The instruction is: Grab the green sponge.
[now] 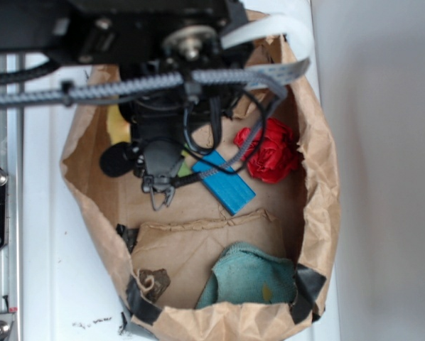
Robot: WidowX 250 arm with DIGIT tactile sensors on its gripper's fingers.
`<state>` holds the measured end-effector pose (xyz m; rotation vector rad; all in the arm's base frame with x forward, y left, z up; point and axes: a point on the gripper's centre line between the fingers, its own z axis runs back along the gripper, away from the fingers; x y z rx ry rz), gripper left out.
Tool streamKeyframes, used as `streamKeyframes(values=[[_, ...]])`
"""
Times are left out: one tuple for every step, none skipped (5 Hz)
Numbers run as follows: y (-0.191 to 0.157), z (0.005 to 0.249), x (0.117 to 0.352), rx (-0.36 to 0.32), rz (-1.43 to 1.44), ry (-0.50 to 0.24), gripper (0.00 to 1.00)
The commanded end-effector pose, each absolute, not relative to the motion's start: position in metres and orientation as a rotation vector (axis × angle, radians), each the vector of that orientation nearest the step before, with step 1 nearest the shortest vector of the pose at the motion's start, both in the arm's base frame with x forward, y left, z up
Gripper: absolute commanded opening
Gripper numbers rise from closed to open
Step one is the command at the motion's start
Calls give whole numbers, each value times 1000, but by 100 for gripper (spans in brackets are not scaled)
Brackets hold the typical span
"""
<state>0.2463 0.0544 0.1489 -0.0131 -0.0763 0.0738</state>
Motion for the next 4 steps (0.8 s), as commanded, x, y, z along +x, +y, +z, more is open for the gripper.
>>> streamKeyframes(values=[[36, 189, 254, -6, 87, -200, 0], [25, 190, 257, 9, 93, -232, 0], [18, 192, 265, -3, 102, -249, 0], [17, 191, 269, -11, 105, -256, 0]])
